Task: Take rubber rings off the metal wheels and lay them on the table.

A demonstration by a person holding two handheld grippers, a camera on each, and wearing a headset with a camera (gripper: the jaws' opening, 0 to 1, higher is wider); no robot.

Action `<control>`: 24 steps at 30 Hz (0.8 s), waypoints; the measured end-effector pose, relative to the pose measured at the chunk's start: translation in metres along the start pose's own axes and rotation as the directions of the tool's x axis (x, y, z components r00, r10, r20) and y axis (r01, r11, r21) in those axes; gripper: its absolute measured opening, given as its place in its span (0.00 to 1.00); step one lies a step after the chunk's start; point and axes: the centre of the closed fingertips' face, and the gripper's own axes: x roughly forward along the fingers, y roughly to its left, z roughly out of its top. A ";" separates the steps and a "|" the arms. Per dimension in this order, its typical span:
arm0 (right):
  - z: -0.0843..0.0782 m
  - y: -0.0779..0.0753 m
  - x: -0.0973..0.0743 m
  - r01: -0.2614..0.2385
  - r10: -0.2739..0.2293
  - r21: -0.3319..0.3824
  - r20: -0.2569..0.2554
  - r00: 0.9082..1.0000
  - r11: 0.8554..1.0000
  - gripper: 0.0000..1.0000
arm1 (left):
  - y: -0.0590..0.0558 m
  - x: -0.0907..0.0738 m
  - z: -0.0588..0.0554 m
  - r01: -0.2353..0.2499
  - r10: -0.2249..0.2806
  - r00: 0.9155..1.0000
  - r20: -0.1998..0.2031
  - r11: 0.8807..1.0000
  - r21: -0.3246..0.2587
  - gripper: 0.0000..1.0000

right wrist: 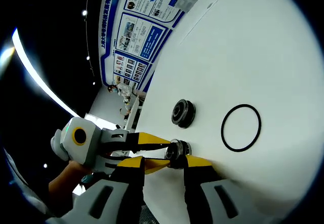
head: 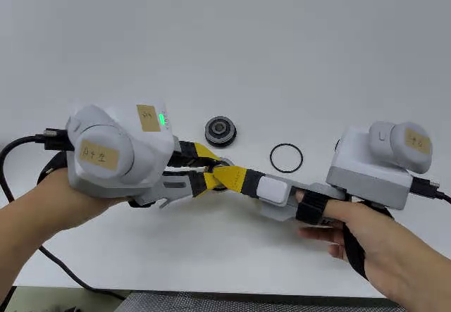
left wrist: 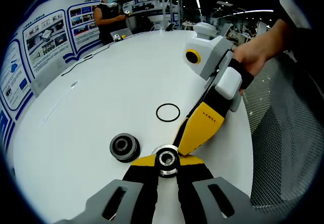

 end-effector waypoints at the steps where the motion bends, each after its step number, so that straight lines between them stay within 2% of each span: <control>1: 0.000 0.000 0.000 0.000 0.000 -0.001 0.000 1.000 1.000 0.32 | 0.000 0.000 0.000 -0.001 0.001 1.000 0.000 1.000 -0.001 0.13; 12: 0.002 -0.001 -0.005 -0.002 0.002 0.014 0.007 1.000 1.000 0.24 | 0.000 0.000 0.000 -0.001 0.001 1.000 0.000 1.000 -0.001 0.13; 15: 0.002 -0.006 -0.004 0.020 -0.020 0.027 0.007 1.000 0.999 0.20 | 0.000 0.000 0.000 -0.001 0.001 1.000 0.000 1.000 -0.001 0.13; 17: 0.002 -0.013 -0.004 0.048 -0.048 0.045 0.009 0.999 0.998 0.12 | 0.000 0.000 0.000 0.000 0.000 1.000 0.000 1.000 -0.001 0.13; 19: 0.002 -0.015 -0.003 0.051 -0.052 0.052 0.008 0.999 0.997 0.08 | 0.000 0.000 0.000 0.000 0.000 1.000 0.000 1.000 0.000 0.13; 24: 0.001 -0.018 -0.004 0.074 -0.074 0.064 0.007 0.997 0.995 0.03 | 0.000 0.001 0.000 -0.001 0.001 1.000 0.000 1.000 -0.001 0.13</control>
